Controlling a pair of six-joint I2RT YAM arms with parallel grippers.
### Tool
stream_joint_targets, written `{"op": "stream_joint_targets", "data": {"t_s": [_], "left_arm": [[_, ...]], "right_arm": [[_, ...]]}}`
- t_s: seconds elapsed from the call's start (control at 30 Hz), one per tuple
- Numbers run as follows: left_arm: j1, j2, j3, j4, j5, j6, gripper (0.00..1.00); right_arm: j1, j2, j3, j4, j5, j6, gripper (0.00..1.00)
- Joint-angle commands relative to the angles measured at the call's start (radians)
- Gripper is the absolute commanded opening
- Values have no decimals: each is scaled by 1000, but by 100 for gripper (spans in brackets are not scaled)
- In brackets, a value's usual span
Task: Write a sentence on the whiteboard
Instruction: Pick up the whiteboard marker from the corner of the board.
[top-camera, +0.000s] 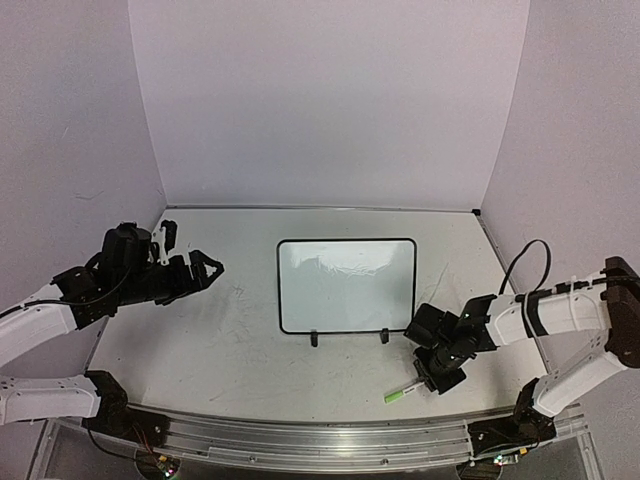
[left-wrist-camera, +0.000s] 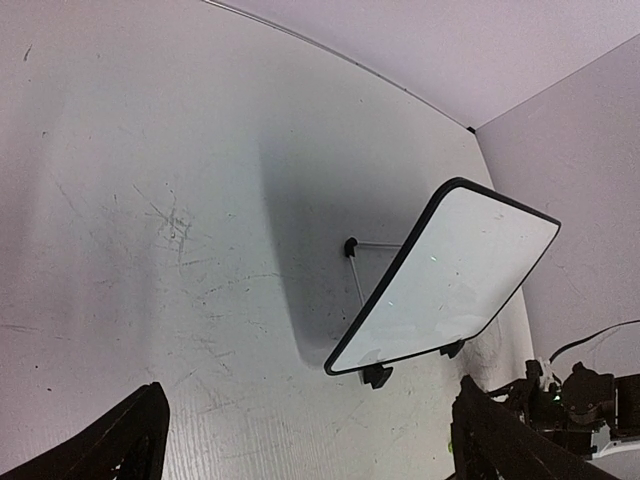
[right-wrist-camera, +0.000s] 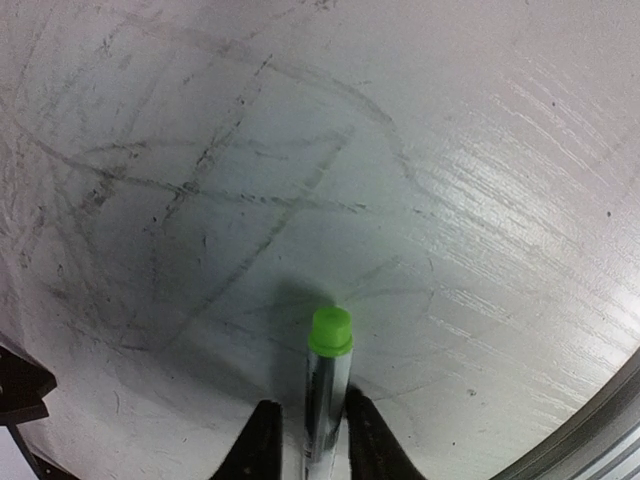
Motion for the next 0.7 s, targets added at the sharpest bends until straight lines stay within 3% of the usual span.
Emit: {"op": "stream_joint_targets", "data": {"t_s": [0.0, 0.17, 0.47, 0.67], "left_arm": [[-1, 8, 26, 36, 15, -10, 100], [-1, 21, 25, 44, 7, -7, 99], [-1, 29, 30, 47, 13, -18, 100], [-1, 62, 41, 57, 44, -21, 99]], "right_arm": [[3, -17, -23, 17, 10, 102, 38], [3, -11, -37, 26, 8, 98, 30], [3, -56, -42, 30, 8, 95, 1], [4, -158, -42, 9, 57, 41, 0]]}}
